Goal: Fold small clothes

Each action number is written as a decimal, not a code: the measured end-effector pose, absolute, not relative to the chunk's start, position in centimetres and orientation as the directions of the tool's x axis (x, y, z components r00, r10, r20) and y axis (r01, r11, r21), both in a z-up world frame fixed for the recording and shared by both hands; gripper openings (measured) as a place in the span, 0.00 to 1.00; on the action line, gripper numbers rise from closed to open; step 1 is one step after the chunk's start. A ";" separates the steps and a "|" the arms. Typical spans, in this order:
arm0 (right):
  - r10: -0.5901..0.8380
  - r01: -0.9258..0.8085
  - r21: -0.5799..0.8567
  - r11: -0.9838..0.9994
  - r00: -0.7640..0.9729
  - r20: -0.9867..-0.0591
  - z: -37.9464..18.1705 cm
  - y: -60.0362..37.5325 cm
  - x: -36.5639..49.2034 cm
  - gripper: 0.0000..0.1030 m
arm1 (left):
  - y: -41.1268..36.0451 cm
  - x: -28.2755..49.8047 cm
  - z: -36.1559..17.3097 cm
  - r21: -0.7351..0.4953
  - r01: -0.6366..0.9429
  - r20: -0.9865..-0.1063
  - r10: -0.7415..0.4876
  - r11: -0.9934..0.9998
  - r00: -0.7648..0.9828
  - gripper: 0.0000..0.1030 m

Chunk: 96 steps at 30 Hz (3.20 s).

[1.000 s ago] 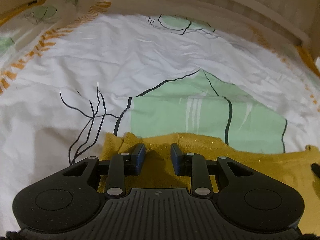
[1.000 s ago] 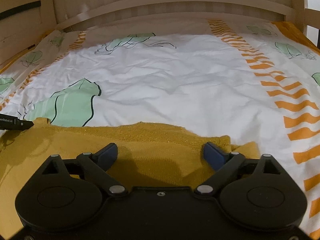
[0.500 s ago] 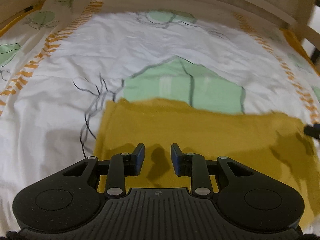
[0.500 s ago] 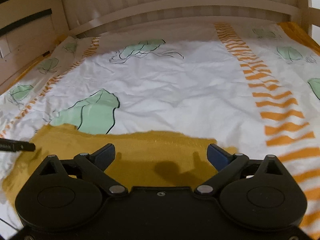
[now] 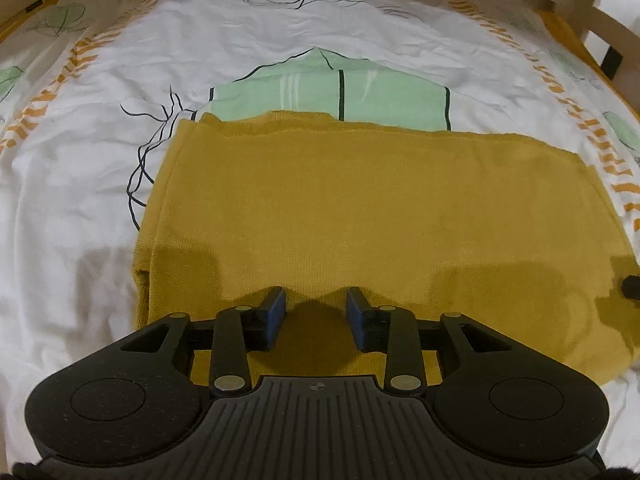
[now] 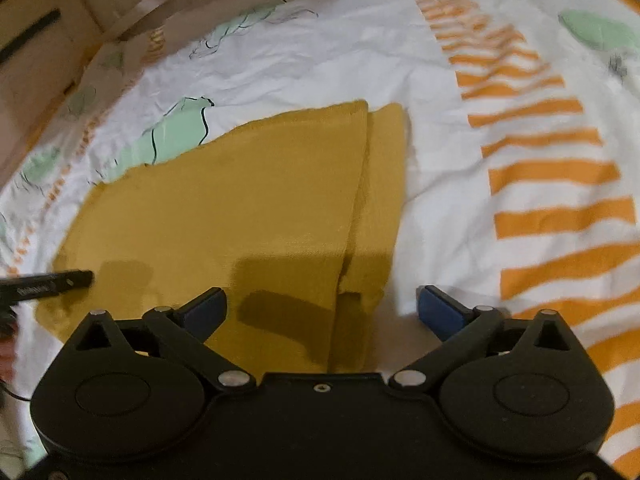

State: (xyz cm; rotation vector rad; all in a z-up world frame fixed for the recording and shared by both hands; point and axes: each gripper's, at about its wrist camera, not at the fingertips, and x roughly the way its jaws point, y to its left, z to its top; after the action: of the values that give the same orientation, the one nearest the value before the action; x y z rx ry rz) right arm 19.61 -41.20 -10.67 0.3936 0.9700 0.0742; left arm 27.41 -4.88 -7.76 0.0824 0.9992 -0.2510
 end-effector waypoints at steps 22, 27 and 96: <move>0.414 0.231 0.631 0.740 0.584 -0.699 -12.3 -45.8 21.0 1.00 | -13.9 33.1 -5.9 -0.100 0.173 -0.876 -0.169 0.980 0.451 0.37; 0.424 0.196 0.620 0.760 0.574 -0.700 -12.2 -45.6 21.2 1.00 | -16.0 33.4 -7.1 0.016 0.208 -0.884 -0.083 0.978 0.459 0.38; 0.619 0.084 0.808 0.583 0.598 -0.509 -13.5 -46.3 23.2 0.78 | -8.6 27.1 -6.1 -0.092 0.218 -0.882 -0.181 0.972 0.434 0.48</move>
State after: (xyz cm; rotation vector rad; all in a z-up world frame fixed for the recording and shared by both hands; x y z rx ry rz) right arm 23.15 -46.27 -13.51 0.9131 0.8942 0.3661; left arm 27.15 -8.57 -6.09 0.0373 1.0940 -0.2486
